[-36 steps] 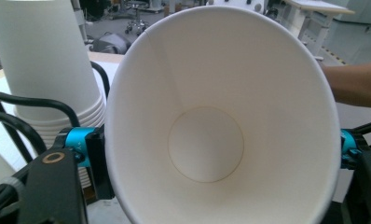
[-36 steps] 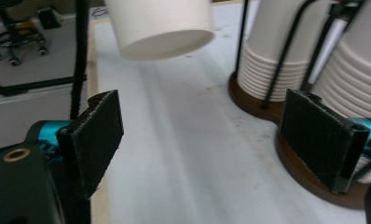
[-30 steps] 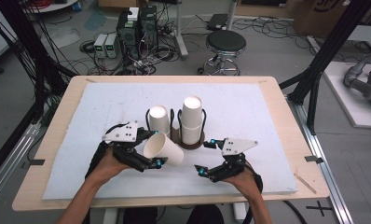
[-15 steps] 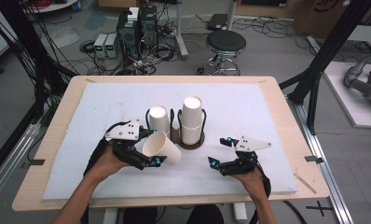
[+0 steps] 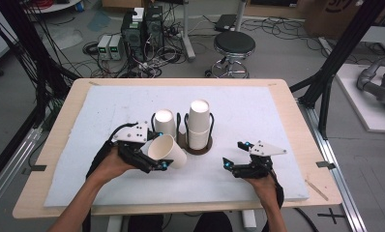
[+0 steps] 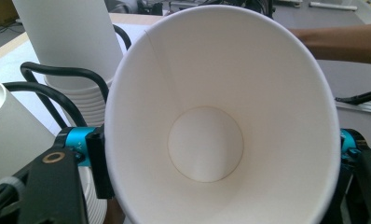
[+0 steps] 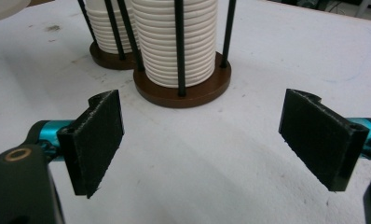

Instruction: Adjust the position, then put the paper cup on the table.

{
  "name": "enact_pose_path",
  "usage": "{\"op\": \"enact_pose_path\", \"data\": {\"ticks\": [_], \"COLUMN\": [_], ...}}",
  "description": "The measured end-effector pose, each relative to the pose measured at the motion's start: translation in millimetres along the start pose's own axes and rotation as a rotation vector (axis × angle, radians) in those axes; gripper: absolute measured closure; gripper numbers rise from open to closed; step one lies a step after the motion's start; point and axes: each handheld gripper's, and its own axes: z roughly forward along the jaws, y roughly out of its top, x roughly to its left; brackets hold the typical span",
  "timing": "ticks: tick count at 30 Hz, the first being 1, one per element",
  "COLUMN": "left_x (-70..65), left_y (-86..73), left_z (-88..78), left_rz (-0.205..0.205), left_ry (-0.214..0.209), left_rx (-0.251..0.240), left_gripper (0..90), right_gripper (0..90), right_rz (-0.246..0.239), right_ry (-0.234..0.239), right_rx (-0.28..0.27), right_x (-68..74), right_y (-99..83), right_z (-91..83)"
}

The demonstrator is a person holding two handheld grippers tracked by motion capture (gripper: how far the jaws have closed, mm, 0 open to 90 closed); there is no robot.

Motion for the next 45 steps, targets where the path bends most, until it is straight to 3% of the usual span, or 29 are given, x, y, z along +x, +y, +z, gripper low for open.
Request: {"op": "enact_pose_path", "data": {"ticks": [6,11,32,45], "left_x": [1.1,1.3,-0.5,4.8], "left_y": [-0.8,1.4,1.9,4.1], "left_z": [6.2,7.2,8.8,20.1], "left_rz": [0.013,0.018,0.022,0.021], "left_ry": [-0.009,-0.013,-0.005,-0.008], "left_rx": [0.049,0.056,0.09,0.184], "left_gripper": [25.7,25.7,25.9,26.0], "right_gripper": [14.5,14.5,14.5,14.5], "right_rz": [0.013,0.032,0.054,0.051], "right_ry": [-0.038,-0.048,-0.036,-0.031], "right_rx": [0.008,0.016,0.013,0.019], "right_x": [-3.5,-6.2,-7.7,-8.0], "right_y": [-7.3,-11.7,-12.9,-12.6], "right_z": [1.2,2.4,2.0,3.0]}}
